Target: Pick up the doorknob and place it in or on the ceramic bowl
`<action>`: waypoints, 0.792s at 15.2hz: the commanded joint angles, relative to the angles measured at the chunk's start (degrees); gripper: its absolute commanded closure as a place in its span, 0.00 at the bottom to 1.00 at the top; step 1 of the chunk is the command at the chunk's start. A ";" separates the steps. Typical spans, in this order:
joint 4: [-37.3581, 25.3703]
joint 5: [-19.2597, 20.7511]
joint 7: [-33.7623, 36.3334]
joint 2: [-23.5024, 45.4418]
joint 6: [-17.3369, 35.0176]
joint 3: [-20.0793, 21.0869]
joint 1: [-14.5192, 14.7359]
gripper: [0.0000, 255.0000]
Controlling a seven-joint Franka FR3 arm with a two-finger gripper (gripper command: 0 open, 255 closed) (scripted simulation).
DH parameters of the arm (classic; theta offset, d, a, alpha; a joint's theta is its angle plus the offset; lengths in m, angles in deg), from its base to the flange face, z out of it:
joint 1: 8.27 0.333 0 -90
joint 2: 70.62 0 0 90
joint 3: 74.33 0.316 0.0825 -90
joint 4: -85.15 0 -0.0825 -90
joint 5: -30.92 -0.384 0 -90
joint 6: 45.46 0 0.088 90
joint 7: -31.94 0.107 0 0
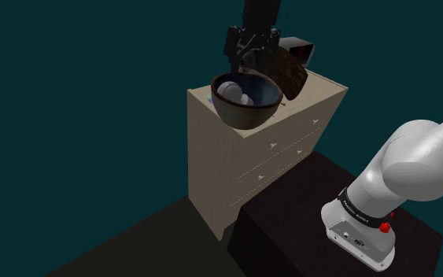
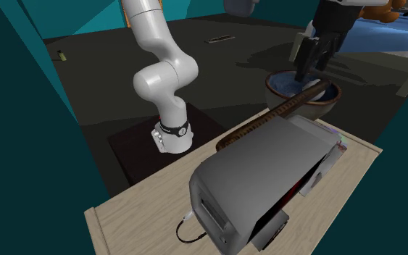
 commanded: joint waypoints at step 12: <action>-8.43 0.64 0.36 1.34 -7.14 -0.71 -0.40 0.00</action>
